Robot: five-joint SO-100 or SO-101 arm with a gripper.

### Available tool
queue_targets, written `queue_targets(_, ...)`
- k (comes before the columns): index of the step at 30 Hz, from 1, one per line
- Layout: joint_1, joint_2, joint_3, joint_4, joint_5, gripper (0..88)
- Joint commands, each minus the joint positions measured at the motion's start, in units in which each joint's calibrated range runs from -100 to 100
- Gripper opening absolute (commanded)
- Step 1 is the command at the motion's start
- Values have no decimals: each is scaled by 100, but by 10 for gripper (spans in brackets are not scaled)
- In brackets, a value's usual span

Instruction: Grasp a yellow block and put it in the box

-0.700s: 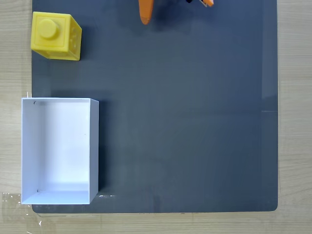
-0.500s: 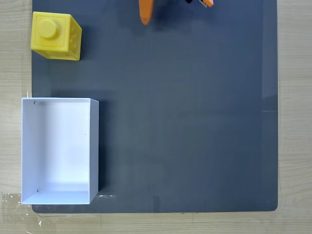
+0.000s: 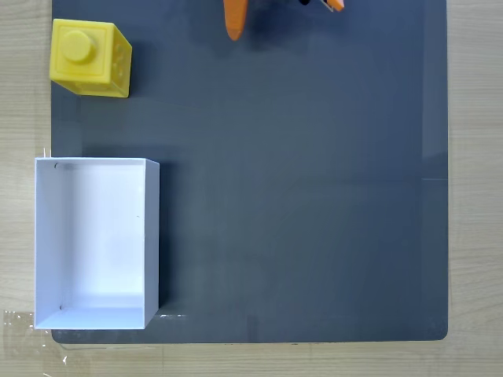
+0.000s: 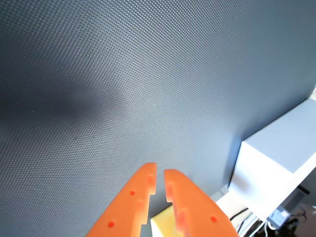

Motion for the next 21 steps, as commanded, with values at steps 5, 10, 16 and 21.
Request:
queue_targets(5,-7,1051,-779,-2177,-22,22)
queue_targets(10,-49,2899,-2443,-3050,-16,28)
queue_targets(16,229,5119,-5121,-1994,-305,28)
queue_targets(21,1197,6424,-7220,57,-1249,28)
